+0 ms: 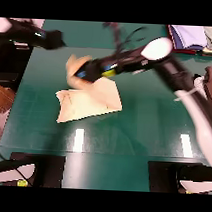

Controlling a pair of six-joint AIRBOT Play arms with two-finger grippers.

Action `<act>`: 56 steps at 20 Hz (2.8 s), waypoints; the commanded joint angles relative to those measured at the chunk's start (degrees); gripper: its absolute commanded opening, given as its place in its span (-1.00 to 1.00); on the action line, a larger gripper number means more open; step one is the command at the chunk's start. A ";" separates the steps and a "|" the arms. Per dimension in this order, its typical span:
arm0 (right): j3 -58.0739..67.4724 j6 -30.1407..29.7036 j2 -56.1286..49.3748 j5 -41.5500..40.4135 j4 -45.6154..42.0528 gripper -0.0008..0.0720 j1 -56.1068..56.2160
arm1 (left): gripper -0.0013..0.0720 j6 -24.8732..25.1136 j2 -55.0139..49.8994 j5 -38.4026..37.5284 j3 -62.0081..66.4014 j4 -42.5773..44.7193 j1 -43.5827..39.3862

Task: Fold the shirts.

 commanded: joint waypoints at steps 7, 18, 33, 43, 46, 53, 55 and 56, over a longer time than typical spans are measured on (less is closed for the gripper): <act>10.08 3.02 -12.00 15.52 -8.31 0.32 -1.01 | -0.89 0.02 9.29 -4.92 0.04 3.04 9.16; -20.35 12.11 -3.61 9.16 -16.02 0.81 -28.35 | -0.89 0.02 9.11 -6.56 -0.57 1.66 8.85; -9.62 12.00 -17.07 5.75 -9.27 -0.84 -14.38 | -0.90 0.04 8.52 -8.98 -0.68 -0.11 8.85; -1.90 17.68 -2.56 7.91 -23.04 -0.93 -34.91 | -0.90 1.55 8.52 -6.12 -0.68 -0.48 -7.52; -1.90 17.70 3.26 8.92 -24.76 -0.93 -46.93 | -0.89 1.51 8.52 -3.43 -0.68 -0.52 -9.44; -1.90 17.68 8.35 4.72 -25.53 -0.93 -73.22 | -0.89 1.05 8.50 -2.14 -0.68 -0.87 -9.81; -1.84 17.64 7.74 1.11 -24.98 -0.93 -78.23 | -0.89 0.94 8.52 -2.23 -0.68 -0.92 -9.81; -1.86 17.64 7.34 -0.55 -25.00 -0.93 -80.00 | -0.89 0.61 8.50 -2.27 -0.68 -0.96 -9.81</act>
